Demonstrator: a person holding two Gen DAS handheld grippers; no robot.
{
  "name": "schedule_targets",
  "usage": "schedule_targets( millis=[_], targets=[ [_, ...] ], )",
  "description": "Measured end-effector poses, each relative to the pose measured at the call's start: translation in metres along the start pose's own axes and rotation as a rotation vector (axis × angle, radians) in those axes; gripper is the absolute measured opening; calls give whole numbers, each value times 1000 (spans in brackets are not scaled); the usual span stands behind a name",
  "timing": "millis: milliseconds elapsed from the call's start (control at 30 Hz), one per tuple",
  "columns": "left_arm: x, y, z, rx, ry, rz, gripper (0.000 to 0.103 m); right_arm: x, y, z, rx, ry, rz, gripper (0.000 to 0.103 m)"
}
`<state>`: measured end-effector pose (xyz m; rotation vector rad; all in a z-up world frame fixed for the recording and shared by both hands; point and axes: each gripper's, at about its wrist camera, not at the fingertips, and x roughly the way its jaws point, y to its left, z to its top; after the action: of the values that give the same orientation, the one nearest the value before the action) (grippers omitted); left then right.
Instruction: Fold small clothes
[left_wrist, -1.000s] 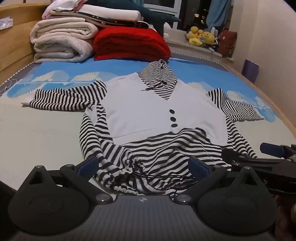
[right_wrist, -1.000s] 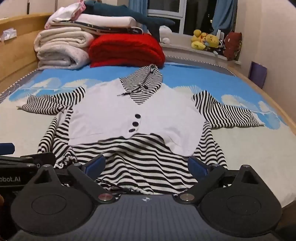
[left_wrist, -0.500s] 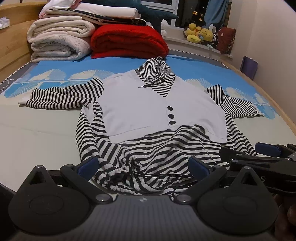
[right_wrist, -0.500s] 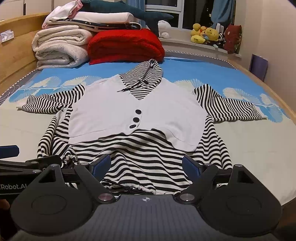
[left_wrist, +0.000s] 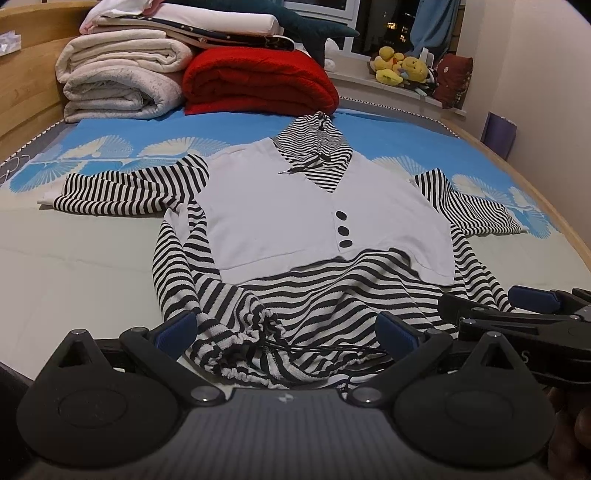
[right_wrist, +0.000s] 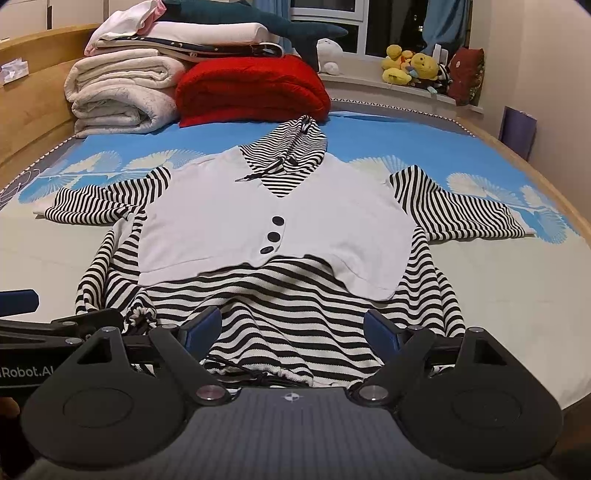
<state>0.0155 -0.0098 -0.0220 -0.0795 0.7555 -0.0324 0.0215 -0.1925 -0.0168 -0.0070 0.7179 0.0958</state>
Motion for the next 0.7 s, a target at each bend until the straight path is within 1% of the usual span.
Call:
schedule_targets(
  millis=[700],
  targets=[
    [0, -2, 0, 2, -2, -3, 103, 3, 0, 0, -10, 5, -9, 85]
  ],
)
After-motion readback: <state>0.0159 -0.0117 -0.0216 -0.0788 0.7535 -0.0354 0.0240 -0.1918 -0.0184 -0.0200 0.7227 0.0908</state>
